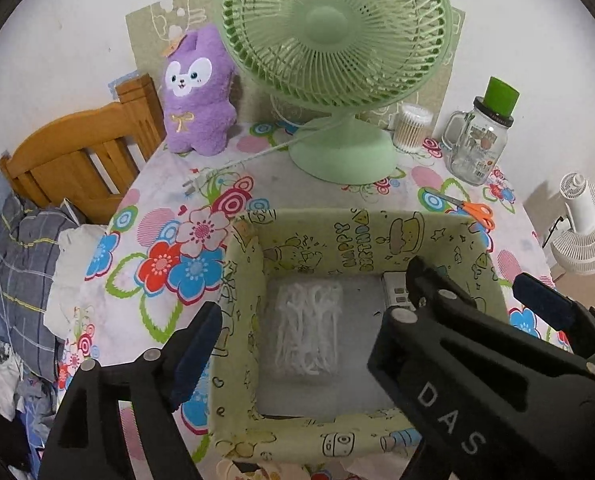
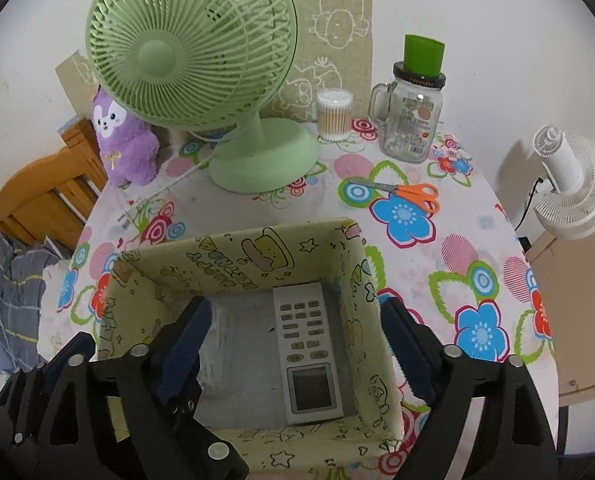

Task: Organize rigid objects
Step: 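Open both tools and lift them out of the fabric basket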

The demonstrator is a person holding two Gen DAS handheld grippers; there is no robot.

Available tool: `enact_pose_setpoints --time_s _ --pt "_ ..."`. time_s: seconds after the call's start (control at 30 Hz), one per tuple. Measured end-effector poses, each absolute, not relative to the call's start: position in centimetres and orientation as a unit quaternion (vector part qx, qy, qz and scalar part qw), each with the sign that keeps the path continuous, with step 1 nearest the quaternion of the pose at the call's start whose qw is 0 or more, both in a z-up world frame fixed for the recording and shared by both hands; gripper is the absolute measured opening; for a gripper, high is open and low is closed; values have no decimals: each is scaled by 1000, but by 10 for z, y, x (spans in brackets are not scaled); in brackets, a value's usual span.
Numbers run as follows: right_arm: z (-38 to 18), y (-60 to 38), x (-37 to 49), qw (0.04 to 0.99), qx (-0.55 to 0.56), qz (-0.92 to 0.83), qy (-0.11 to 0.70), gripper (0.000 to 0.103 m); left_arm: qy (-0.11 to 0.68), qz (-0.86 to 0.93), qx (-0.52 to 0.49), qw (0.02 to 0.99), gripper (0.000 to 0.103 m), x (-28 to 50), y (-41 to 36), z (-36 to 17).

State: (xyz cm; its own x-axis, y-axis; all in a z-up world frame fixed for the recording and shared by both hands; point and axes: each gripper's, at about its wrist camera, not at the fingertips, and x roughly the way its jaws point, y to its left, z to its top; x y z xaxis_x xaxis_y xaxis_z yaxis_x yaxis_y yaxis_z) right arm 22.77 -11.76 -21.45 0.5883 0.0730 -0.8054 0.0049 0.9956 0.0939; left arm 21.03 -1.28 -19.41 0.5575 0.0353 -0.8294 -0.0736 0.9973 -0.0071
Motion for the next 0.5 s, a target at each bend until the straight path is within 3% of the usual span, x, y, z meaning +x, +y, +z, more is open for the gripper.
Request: enact_pose_setpoints --time_s 0.5 --pt "-176 -123 196 901 44 21 432 92 458 17 -27 888 96 182 -16 -161"
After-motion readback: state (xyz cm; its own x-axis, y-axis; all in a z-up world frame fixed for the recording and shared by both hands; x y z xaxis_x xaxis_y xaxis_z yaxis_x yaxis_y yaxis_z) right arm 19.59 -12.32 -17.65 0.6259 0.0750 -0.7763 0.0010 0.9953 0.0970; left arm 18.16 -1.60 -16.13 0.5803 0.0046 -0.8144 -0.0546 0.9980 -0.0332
